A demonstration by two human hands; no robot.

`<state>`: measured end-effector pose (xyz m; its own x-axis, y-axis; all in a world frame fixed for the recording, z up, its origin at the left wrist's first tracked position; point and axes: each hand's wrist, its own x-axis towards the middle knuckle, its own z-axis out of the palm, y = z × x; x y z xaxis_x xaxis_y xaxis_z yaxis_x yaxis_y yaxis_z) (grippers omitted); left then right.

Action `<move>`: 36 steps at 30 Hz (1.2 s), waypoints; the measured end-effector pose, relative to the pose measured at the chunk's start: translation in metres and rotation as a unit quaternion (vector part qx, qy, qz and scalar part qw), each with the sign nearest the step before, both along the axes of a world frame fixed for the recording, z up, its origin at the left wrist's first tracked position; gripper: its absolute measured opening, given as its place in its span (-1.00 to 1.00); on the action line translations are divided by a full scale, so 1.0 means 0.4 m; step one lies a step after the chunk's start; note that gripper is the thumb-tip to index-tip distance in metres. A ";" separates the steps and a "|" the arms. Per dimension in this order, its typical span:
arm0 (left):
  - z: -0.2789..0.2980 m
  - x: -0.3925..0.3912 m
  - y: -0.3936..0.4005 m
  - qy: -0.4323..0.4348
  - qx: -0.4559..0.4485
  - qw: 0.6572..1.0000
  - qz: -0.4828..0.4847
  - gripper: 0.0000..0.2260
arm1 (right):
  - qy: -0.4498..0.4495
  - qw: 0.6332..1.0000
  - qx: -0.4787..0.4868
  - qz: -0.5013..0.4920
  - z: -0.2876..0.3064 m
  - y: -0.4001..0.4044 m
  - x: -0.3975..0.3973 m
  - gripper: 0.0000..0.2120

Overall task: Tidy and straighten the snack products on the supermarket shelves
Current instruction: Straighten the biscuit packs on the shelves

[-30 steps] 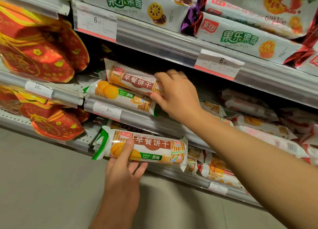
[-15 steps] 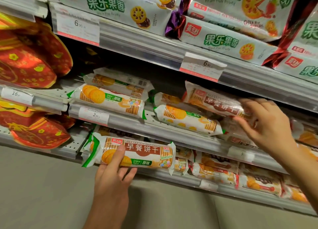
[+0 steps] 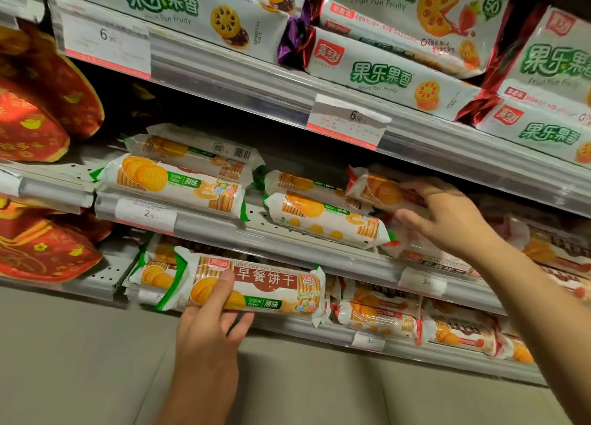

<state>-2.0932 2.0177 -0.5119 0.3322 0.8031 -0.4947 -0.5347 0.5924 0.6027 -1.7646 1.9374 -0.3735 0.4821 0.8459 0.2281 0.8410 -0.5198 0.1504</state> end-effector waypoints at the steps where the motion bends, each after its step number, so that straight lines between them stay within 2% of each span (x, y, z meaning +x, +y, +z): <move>1: 0.000 -0.002 -0.002 -0.001 0.002 1.000 0.000 -0.46 | 0.023 1.000 0.015 -0.014 0.004 0.018 0.007 -0.45; 3: 0.003 -0.008 -0.005 -0.002 0.007 1.000 -0.003 -0.45 | 0.068 0.996 0.056 -0.011 0.016 0.050 0.027 -0.56; 6: 0.006 -0.019 -0.009 0.002 0.017 1.000 -0.004 -0.42 | 0.143 0.989 0.041 0.000 0.032 0.070 0.055 -0.64; 8: 0.005 -0.024 -0.008 0.005 0.024 1.000 -0.003 -0.42 | 0.211 0.977 0.014 0.008 0.043 0.061 0.063 -0.57; 9: 0.005 -0.026 -0.007 0.006 0.026 1.000 -0.002 -0.42 | 0.223 0.975 -0.009 0.013 0.045 0.053 0.062 -0.45; 11: 0.004 -0.029 -0.005 0.009 0.023 1.000 0.002 -0.43 | 0.190 0.980 -0.047 0.025 0.045 0.038 0.057 -0.17; 12: 0.003 -0.029 -0.002 0.010 0.019 1.000 0.004 -0.44 | 0.161 0.985 -0.051 0.031 0.044 0.033 0.058 -0.12; 16: -0.005 -0.026 0.004 0.007 0.004 1.000 0.001 -0.47 | 0.086 0.995 -0.042 0.032 0.041 -0.011 0.083 -0.21; 20: -0.012 -0.027 0.006 0.007 0.020 1.000 -0.009 -0.40 | 0.090 0.995 -0.047 -0.017 0.053 -0.083 0.155 -0.13; 26: -0.008 -0.019 0.000 0.016 0.020 1.000 -0.005 -0.41 | 0.128 0.986 -0.090 -0.056 0.040 -0.093 0.146 -0.15; 31: -0.006 0.005 -0.017 -0.007 0.007 1.000 -0.012 -0.45 | 0.125 0.987 -0.094 -0.019 0.067 -0.077 0.112 -0.23; 34: 0.000 0.013 -0.024 0.016 0.028 0.999 -0.002 -0.44 | 0.089 0.994 -0.052 0.039 0.065 -0.039 0.069 -0.32; 36: -0.002 0.016 -0.022 0.027 0.024 0.999 0.004 -0.51 | 0.074 0.993 -0.057 0.070 0.058 0.003 0.028 -0.32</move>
<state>-2.0868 2.0091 -0.5128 0.3005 0.8289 -0.4719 -0.5052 0.5580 0.6584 -1.7533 1.9388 -0.3503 0.3785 0.9235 0.0617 0.9213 -0.3823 0.0710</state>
